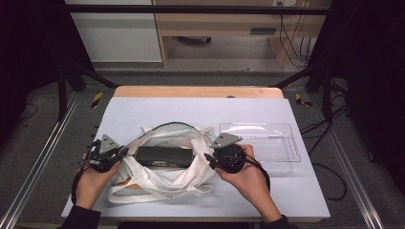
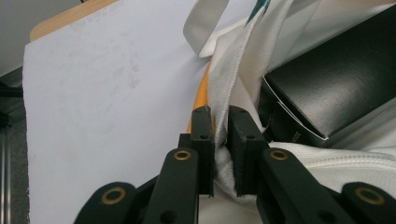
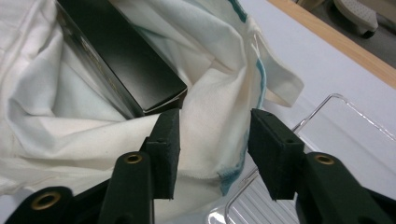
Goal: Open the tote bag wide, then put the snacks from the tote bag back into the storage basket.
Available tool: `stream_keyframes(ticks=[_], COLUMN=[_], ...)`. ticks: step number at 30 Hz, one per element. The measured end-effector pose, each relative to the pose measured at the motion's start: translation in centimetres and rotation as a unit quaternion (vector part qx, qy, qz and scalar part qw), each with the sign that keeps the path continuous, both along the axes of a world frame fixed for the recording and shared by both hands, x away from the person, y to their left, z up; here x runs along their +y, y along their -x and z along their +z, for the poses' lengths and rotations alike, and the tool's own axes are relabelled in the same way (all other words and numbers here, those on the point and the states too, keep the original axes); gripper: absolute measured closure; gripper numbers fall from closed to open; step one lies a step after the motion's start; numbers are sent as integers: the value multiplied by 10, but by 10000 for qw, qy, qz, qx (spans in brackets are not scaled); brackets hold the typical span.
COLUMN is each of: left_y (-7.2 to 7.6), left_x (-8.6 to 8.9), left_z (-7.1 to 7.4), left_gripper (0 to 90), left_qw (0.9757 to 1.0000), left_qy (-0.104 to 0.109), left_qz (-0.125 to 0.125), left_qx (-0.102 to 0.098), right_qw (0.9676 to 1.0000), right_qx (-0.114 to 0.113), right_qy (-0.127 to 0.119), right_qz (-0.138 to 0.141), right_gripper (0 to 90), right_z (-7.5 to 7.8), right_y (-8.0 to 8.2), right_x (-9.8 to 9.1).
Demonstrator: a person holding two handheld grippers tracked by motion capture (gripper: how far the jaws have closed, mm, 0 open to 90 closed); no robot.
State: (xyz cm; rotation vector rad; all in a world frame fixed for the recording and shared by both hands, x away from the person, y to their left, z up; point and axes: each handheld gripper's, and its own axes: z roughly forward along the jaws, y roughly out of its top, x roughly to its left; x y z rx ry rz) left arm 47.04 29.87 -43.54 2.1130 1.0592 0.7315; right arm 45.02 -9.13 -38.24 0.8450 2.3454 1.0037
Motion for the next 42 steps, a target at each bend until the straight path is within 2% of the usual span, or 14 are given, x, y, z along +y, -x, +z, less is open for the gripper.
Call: stream_keyframes(ticks=[4,9,13,16,20,22,24,27,30,33,35,37,38,42], left_y=[3,6,7,10,11,12,11,10,8,6,4,1,-1,-6], left_x=[0,1,3,2,-1,-3,-6,-12,-19,-26,-31,-37,-40,-50], left_z=[3,9,14,19,27,31,37,45,54,63,66,69,70,74], left_gripper=[730,580,491,445,371,347,306,263,233,227,217,198,172,111], left_qw=[10000,9996,9992,9990,9986,9977,9970,9953,9935,9921,9910,9885,9845,9765], left_qy=[30,17,39,26,-65,-93,-60,-194,-334,-434,-468,-678,-848,-964], left_qz=[0,47,102,21,-203,-299,-458,-691,-795,-915,-1036,-1234,-1458,-1908], left_qx=[-71,-273,-387,-450,-490,-595,-621,-651,-738,-738,-700,-560,-488,-274], right_qw=[9998,9985,9974,9974,9958,9945,9927,9907,9887,9897,9897,9904,9907,9918], right_qx=[-116,-332,-465,-390,-487,-516,-604,-465,-470,-436,-362,-353,-347,-394], right_qy=[-147,-394,-418,-392,-459,-521,-582,-770,-840,-736,-830,-771,-739,-693], right_qz=[18,-201,-363,-469,-621,-750,-864,-1025,-1146,-1150,-1110,-1095,-1091,-1000], right_gripper=[456,337,258,210,179,173,161,119,112,104,99,98,97,83], right_z=[2,3,1,-1,-6,-9,-12,-18,-26,-34,-37,-39,-40,-40], right_y=[7,17,21,22,29,34,39,47,54,57,59,59,60,60], right_x=[-5,-23,-39,-49,-69,-79,-90,-105,-117,-122,-123,-122,-121,-118])
